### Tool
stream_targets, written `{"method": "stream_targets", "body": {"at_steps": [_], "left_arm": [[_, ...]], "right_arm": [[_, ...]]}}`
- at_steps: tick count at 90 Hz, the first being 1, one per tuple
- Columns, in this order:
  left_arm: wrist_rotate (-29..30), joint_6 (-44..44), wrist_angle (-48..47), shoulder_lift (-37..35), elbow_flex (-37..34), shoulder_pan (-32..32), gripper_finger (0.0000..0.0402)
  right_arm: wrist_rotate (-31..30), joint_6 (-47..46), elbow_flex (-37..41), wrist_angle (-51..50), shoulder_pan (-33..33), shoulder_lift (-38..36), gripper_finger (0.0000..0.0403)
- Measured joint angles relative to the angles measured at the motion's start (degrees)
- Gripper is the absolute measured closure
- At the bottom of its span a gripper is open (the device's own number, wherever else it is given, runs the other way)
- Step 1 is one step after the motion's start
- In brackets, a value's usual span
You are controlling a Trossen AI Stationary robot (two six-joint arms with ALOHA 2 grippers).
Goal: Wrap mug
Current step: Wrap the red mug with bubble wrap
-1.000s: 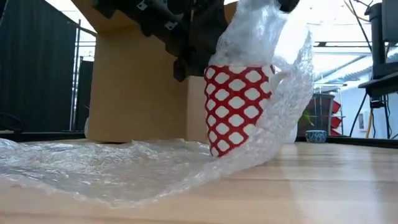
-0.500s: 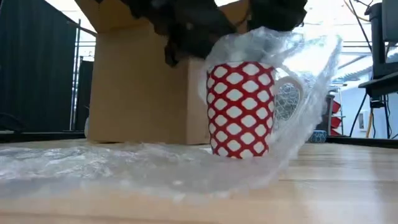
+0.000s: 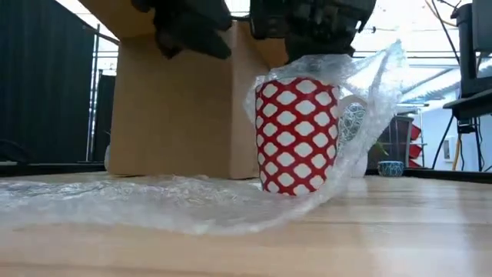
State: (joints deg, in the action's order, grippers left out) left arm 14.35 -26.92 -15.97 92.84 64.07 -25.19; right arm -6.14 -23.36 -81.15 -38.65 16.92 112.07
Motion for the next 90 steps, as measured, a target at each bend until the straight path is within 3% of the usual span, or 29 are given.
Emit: {"method": "stream_targets", "body": {"at_steps": [27, 42, 65, 90], "left_arm": [[10.94, -3.92, -0.25, 0.21, -3.76, -1.49, 0.0222], [17.42, -5.60, 1.77, 1.16, -9.19, 1.18, 0.0222], [16.97, 9.31, 27.41, 1.31, -18.61, 6.26, 0.0222], [10.52, 20.88, 43.42, 1.29, -18.99, 5.23, 0.0222]], "right_arm": [[3.13, 0.26, -0.10, 1.43, -0.80, 1.67, 0.0310], [2.78, -0.45, 0.36, 1.84, -0.13, 0.05, 0.0310], [3.12, 2.15, 0.67, 5.13, 1.22, -1.88, 0.0323], [3.50, 2.12, 0.62, 5.14, 1.18, -2.42, 0.0327]]}}
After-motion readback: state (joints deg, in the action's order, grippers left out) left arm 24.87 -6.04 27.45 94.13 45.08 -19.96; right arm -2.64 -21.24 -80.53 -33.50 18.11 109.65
